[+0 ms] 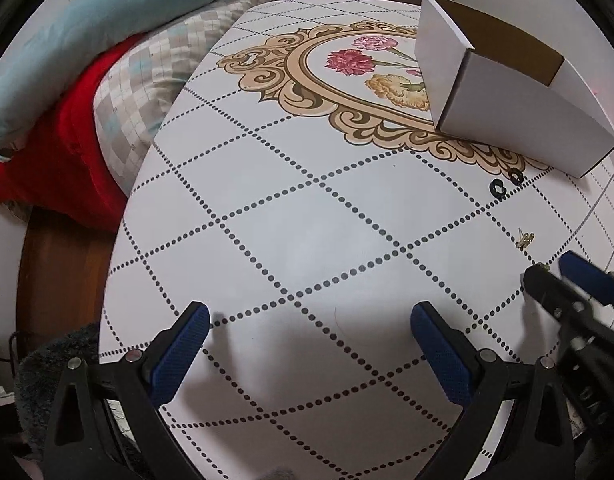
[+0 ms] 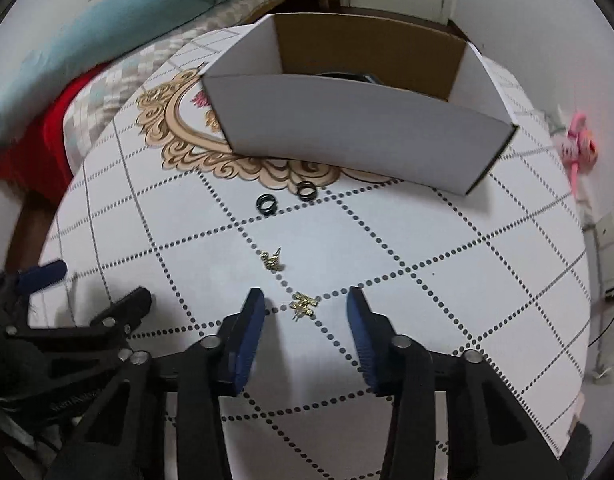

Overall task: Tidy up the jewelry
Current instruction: 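Grasp a small gold earring with the right tool, then grasp the other gold earring with the left tool while the right tool holds its earring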

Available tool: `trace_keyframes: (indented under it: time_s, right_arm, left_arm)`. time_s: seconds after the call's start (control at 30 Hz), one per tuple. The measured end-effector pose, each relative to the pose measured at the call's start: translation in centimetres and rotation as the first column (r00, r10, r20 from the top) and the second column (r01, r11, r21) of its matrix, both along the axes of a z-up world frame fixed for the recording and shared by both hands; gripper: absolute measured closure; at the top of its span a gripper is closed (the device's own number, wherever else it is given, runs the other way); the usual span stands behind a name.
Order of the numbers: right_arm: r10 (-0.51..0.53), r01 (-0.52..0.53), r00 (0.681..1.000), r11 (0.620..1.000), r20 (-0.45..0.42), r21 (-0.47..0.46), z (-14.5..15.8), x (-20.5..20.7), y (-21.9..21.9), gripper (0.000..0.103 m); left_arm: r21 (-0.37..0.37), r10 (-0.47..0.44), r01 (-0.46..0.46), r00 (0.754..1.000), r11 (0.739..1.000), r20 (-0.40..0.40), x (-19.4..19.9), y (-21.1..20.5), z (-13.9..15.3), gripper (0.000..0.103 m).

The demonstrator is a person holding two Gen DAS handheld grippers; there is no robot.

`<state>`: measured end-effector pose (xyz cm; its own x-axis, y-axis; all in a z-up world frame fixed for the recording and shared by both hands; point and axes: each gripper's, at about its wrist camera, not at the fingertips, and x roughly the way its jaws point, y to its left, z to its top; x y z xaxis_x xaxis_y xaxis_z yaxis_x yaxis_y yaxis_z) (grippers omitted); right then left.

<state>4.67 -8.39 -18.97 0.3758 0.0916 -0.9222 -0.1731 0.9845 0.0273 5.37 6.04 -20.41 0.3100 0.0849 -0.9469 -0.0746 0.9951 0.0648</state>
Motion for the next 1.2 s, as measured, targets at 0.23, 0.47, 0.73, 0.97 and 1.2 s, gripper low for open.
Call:
trace_keyframes:
  time_s: [0.23,0.47,0.73,0.97,1.2]
  right_arm:
    - [0.010,-0.009,1.000,0.999,0.027,-0.031,0.3,-0.6,-0.1,0.090]
    - [-0.112,0.110,0.993,0.993,0.036,0.045,1.8,-0.4,-4.4,0.091]
    - [-0.258,0.256,0.965,0.965,0.040,0.051,2.3,-0.2,-10.2,0.090]
    - [-0.316,0.313,0.948,0.948,0.045,0.064,2.5,-0.1,-12.9,0.090]
    - [-0.326,0.322,0.945,0.943,0.039,0.081,2.4,0.1,-13.5,0.103]
  left_arm:
    - [-0.019,0.006,-0.006,1.000,1.000,-0.006,0.3,0.3,0.0,0.000]
    - [-0.078,-0.042,0.046,0.998,0.996,0.052,0.5,-2.6,1.8,0.001]
    - [-0.114,-0.157,0.168,0.983,0.979,0.099,1.9,-9.1,2.1,0.022]
    - [-0.076,-0.176,0.184,0.978,0.980,0.111,3.0,-11.1,1.4,0.065]
    - [-0.088,-0.181,0.194,0.975,0.977,0.131,2.9,-11.2,1.6,0.097]
